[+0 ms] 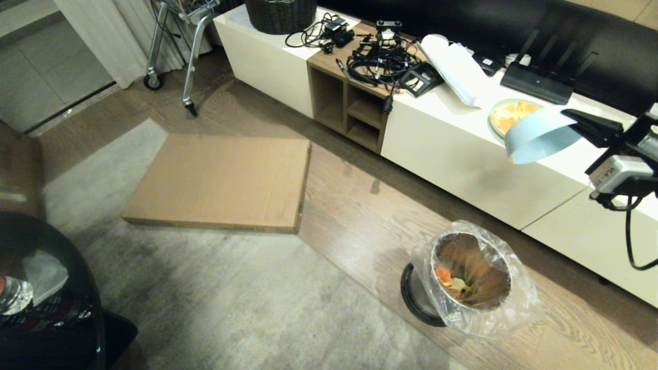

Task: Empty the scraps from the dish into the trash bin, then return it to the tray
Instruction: Put the bowl back to the table

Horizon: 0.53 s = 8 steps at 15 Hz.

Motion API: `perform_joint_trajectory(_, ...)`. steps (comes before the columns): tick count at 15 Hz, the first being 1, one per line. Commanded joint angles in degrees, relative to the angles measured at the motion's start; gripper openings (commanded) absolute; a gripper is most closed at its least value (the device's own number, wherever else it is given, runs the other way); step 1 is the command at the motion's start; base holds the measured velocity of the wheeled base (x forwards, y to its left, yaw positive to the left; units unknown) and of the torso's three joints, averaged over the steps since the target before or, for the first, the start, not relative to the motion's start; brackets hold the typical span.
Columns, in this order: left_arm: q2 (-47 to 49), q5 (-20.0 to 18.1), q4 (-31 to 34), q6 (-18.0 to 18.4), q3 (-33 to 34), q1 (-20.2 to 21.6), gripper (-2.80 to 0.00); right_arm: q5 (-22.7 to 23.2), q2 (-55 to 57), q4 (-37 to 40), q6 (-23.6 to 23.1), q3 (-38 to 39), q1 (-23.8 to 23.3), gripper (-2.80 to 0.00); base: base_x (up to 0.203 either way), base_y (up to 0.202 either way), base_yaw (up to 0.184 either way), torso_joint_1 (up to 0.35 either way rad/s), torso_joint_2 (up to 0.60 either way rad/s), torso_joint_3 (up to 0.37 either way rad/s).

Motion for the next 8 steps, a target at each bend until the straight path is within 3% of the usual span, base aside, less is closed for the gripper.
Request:
perform_joint_trajectory(1,0.0,0.0,0.0,0.0,0.0,0.0,-2.8,0.3,0.6,-2.7,-0.6,1.1,-0.2,-2.8,0.0,0.0,0.0,0.0,0.0,0.0)
perform_joint_trajectory(8,0.0,0.0,0.0,0.0,0.0,0.0,-2.8,0.2,0.6,-2.7,0.3,-3.0,-0.4,-2.8,0.0,0.0,0.0,0.0,0.0,0.0)
